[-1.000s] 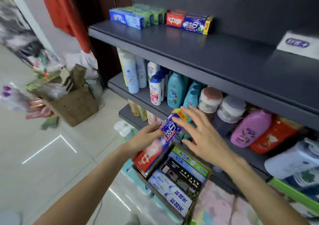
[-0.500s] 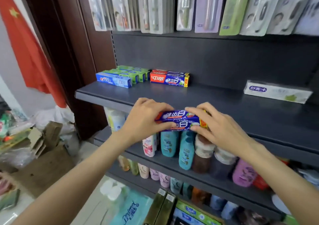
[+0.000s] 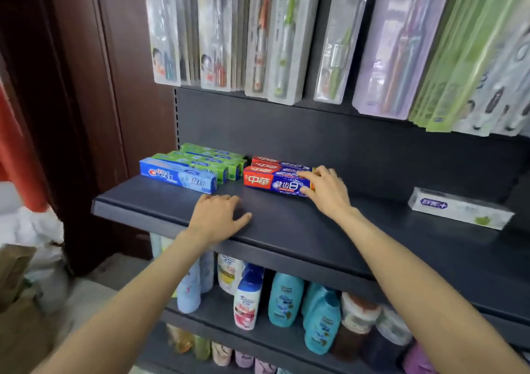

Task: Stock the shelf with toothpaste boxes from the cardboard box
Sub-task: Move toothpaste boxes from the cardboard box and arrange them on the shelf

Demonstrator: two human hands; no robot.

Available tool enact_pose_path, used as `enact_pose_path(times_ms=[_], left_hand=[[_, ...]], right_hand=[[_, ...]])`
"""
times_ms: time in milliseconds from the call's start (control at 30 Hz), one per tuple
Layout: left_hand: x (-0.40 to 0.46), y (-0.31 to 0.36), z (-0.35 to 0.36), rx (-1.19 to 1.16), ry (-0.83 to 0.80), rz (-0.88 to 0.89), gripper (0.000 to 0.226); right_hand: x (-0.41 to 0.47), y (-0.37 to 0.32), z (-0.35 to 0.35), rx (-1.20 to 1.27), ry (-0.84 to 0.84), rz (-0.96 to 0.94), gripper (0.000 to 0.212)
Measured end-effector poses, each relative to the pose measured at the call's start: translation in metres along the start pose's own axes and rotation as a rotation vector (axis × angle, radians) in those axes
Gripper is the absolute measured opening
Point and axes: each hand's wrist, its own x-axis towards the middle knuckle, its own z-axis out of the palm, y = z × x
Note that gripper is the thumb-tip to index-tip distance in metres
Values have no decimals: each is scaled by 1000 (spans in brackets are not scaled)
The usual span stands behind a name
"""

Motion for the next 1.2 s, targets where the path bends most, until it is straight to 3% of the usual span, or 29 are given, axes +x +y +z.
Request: enact_pose_path(times_ms=[100,233,367,500,667,767,867,967,1033,1100,1200], left_hand=[[3,-2,7,5,27,4,54],[3,3,10,5,102,-24,38],[-3,24,2,-83,216,-64,30],[-33,68,-13,-311,443,52,32],[-101,130,-11,-596,536,193,25],[-150,157,21,-664,408,308,22],[-203,176,69,-673,136,312,20],[-253,187,124,-621,-273,116,42],[-279,191,156,-552,-498,-35,67],[-300,194,180,-484,-632,-198,82],[-324,200,206,-430,-689,-360,96]], right_hand=[[17,-3,11,-190,-130,7,45],[6,-8,12,-92,-279,-9,54],[-42,-12,-10,53,-65,-121,51],[-114,-17,-33,289,109,-141,29],[-224,-12,-22,383,259,-172,22],[-291,1,13,410,147,-209,21],[-353,21,59,391,-74,-143,22],[-406,45,104,335,-331,-35,20],[-431,60,132,296,-534,21,32],[-451,71,158,257,-739,61,53],[-469,76,192,163,-924,90,82]])
